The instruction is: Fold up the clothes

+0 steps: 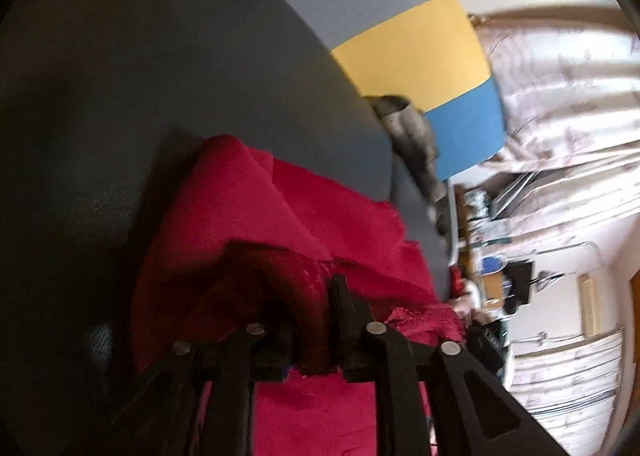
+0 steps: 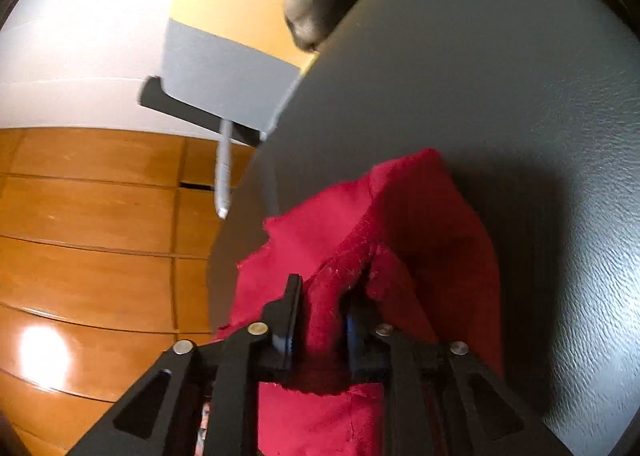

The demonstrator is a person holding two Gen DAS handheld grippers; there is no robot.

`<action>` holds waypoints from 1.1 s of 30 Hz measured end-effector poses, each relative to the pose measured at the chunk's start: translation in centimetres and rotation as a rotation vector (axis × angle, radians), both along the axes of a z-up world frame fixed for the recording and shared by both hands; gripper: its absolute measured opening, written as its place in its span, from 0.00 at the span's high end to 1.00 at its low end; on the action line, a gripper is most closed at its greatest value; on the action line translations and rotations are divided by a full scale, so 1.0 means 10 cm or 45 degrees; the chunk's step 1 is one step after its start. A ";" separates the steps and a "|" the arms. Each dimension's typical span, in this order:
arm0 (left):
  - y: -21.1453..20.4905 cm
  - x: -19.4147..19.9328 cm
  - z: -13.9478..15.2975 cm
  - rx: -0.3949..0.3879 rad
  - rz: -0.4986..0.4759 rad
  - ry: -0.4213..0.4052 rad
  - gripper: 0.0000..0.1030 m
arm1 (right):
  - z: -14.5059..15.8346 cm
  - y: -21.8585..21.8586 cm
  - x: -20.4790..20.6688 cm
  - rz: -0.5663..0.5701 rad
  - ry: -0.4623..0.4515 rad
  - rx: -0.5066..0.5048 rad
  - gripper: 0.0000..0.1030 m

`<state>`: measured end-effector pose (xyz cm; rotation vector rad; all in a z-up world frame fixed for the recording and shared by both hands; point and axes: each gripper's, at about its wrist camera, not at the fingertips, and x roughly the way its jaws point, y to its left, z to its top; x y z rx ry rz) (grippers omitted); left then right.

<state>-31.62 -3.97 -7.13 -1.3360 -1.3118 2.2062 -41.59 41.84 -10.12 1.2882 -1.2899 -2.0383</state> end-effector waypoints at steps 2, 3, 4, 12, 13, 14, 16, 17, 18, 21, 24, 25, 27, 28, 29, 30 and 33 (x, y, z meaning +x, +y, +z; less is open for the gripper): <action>-0.08 0.04 0.09 0.015 0.065 0.050 0.80 | 0.10 0.06 0.06 -0.055 0.080 0.022 0.29; -0.12 0.05 0.14 0.020 0.101 0.075 0.79 | 0.21 0.10 0.11 -0.094 0.133 0.073 0.19; -0.15 0.09 0.21 -0.027 0.154 0.100 0.76 | 0.33 0.15 0.17 -0.136 0.198 0.138 0.20; 0.28 0.18 0.59 -0.386 0.171 0.280 0.69 | 0.71 -0.56 0.19 0.195 0.467 0.729 0.28; 0.39 0.13 0.57 -0.418 0.115 0.274 0.69 | 0.72 -0.70 0.16 0.260 0.489 0.796 0.28; 0.48 0.09 0.54 -0.448 0.055 0.266 0.69 | 0.72 -0.84 0.14 0.325 0.511 0.864 0.28; 0.67 -0.02 0.46 -0.512 -0.044 0.242 0.69 | 0.73 -1.11 0.09 0.457 0.553 0.998 0.29; 0.76 -0.08 0.40 -0.547 -0.077 0.223 0.69 | 0.73 -1.25 0.06 0.524 0.574 1.065 0.31; 0.79 -0.12 0.35 -0.567 -0.089 0.200 0.69 | 0.68 -1.38 -0.01 0.566 0.558 1.128 0.34; 0.70 -0.18 0.15 -0.600 -0.033 0.120 0.70 | 0.46 -1.51 -0.25 0.578 0.455 1.251 0.42; 0.36 -0.10 0.00 -0.447 0.075 0.123 0.81 | 0.29 -1.23 -0.43 0.430 0.326 1.233 0.44; 0.29 -0.08 -0.05 -0.405 0.095 0.138 0.82 | 0.26 -1.12 -0.45 0.370 0.306 1.222 0.44; 0.24 -0.05 -0.12 -0.367 0.113 0.171 0.86 | 0.21 -0.88 -0.41 0.237 0.297 1.195 0.80; 0.26 -0.05 -0.10 -0.393 0.104 0.172 0.86 | 0.18 -0.82 -0.38 0.193 0.313 1.203 0.84; 0.31 -0.08 -0.05 -0.425 0.081 0.158 0.84 | 0.15 -0.80 -0.34 0.171 0.338 1.208 0.84; 0.36 -0.12 0.01 -0.458 0.054 0.139 0.78 | 0.16 -0.82 -0.33 0.170 0.349 1.222 0.83; 0.46 -0.28 0.15 -0.476 0.012 0.089 0.74 | 0.26 -0.99 -0.35 0.246 0.362 1.367 0.78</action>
